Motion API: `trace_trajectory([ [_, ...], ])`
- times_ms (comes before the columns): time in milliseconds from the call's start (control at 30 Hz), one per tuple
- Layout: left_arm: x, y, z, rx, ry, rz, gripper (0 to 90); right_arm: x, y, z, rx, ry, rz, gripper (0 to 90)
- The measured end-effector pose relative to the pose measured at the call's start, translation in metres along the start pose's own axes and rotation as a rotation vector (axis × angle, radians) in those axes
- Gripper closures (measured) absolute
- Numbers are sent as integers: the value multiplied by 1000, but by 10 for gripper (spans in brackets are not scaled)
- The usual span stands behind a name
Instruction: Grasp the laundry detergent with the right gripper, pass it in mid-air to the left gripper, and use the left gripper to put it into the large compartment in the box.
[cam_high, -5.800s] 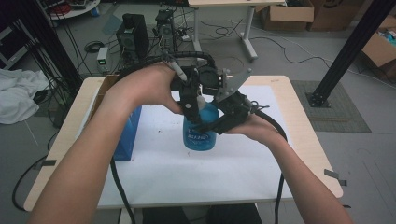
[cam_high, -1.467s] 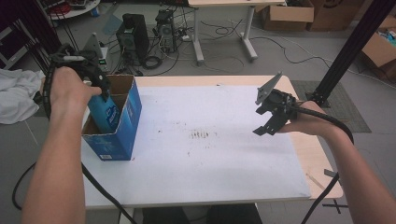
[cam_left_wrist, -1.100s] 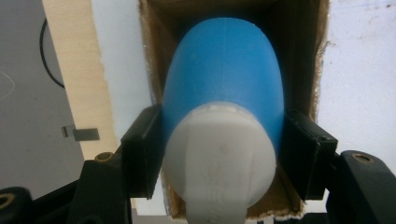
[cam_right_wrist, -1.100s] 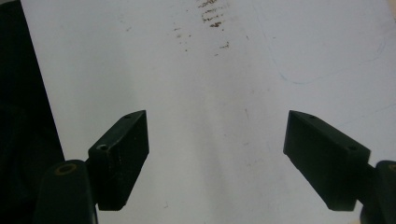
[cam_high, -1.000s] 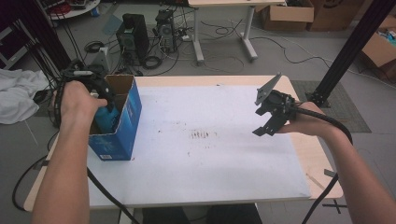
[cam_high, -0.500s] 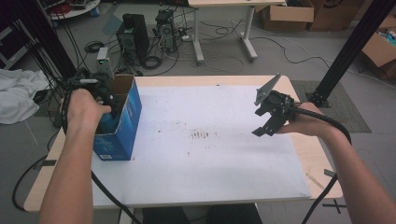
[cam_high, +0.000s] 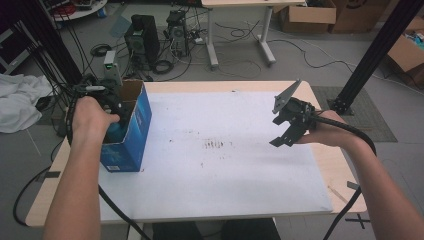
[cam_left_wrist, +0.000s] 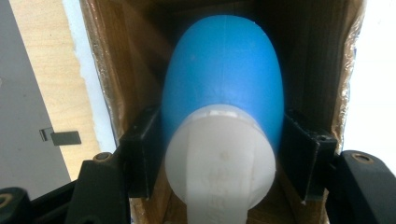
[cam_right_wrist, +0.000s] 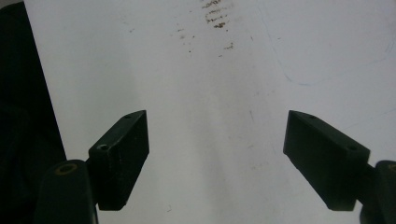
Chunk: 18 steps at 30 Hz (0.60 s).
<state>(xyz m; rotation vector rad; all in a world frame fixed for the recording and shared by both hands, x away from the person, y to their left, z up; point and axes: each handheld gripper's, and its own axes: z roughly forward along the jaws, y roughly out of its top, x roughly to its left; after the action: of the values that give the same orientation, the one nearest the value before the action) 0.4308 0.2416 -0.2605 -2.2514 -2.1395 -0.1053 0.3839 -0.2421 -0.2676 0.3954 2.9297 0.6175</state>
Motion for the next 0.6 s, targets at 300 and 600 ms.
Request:
trace_trajectory([
  [300, -2, 1, 0, 5, 4, -1, 383, 0, -3, 0, -1, 3, 5, 222],
  [600, -3, 1, 0, 10, 6, 3, 381, 0, -3, 2, 4, 8, 4, 221],
])
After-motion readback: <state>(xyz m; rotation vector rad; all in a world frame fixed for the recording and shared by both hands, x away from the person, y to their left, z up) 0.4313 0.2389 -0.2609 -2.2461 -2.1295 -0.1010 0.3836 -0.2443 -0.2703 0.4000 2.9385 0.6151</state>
